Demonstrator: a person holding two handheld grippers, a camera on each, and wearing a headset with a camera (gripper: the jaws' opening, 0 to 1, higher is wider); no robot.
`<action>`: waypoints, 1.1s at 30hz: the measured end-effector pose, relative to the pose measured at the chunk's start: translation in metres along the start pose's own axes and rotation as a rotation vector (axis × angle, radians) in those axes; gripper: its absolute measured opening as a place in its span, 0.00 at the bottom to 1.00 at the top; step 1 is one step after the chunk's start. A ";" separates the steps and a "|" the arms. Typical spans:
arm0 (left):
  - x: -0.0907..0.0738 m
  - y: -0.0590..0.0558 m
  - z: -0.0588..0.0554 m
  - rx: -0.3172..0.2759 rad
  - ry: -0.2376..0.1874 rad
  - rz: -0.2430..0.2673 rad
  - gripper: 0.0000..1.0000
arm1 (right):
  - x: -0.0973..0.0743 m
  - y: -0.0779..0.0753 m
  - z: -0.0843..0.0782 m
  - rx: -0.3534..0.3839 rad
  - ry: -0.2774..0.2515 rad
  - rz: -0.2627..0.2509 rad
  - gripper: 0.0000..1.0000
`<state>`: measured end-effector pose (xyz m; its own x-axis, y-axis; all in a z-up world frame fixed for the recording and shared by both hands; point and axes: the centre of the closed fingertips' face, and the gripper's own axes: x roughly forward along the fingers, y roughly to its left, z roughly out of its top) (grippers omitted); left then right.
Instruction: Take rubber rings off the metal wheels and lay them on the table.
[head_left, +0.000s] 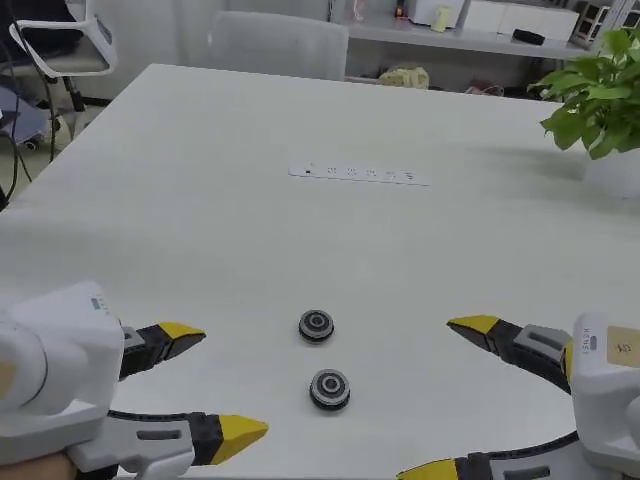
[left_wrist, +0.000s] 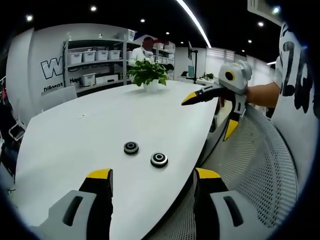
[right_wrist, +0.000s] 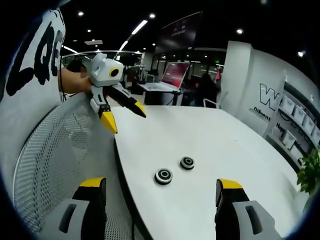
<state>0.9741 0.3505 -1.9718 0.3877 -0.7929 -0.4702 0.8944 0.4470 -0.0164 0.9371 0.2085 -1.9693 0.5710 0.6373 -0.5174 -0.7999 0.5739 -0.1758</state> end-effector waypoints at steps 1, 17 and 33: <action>0.000 0.000 0.000 0.000 0.000 0.000 0.63 | 0.000 0.000 0.000 0.001 0.000 0.000 0.90; 0.000 0.001 0.002 0.009 -0.003 -0.001 0.63 | -0.003 -0.010 0.001 -0.005 -0.026 -0.023 0.90; 0.002 -0.001 -0.002 0.014 0.009 -0.024 0.63 | -0.005 -0.017 -0.003 -0.006 -0.023 -0.032 0.90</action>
<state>0.9734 0.3493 -1.9745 0.3638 -0.7995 -0.4780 0.9066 0.4217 -0.0152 0.9470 0.1941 -1.9667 0.6007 0.6304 -0.4917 -0.7819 0.5915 -0.1968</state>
